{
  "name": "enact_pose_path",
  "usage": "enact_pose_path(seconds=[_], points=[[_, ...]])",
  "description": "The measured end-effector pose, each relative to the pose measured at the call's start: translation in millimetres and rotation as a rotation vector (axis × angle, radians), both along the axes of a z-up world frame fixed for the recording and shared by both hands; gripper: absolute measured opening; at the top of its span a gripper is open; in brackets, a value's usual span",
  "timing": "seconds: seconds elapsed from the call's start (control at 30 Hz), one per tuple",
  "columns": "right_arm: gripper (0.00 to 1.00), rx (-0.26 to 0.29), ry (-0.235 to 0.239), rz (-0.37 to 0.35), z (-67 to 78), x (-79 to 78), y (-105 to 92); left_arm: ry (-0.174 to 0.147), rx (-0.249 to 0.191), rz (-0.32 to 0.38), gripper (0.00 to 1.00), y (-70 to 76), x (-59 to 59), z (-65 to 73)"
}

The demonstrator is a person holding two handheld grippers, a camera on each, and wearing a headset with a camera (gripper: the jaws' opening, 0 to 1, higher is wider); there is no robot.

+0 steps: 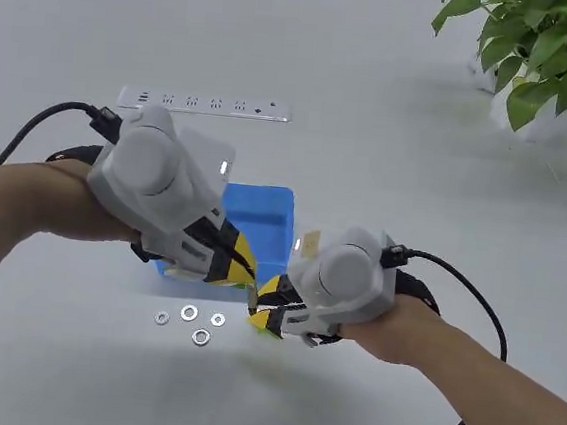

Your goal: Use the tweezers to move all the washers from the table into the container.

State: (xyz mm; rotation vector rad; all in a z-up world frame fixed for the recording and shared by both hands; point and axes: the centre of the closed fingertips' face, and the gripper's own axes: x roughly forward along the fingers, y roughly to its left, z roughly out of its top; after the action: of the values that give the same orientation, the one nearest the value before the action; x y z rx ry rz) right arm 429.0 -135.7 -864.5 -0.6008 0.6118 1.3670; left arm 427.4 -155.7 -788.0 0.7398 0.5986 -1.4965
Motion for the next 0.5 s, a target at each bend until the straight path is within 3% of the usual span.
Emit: enact_pose_path(seconds=[0.5], points=[[0.10,-0.006,0.001,0.004,-0.6,-0.8,-1.1,0.003,-0.001,-0.005,0.06,-3.9,-2.3,-0.7]])
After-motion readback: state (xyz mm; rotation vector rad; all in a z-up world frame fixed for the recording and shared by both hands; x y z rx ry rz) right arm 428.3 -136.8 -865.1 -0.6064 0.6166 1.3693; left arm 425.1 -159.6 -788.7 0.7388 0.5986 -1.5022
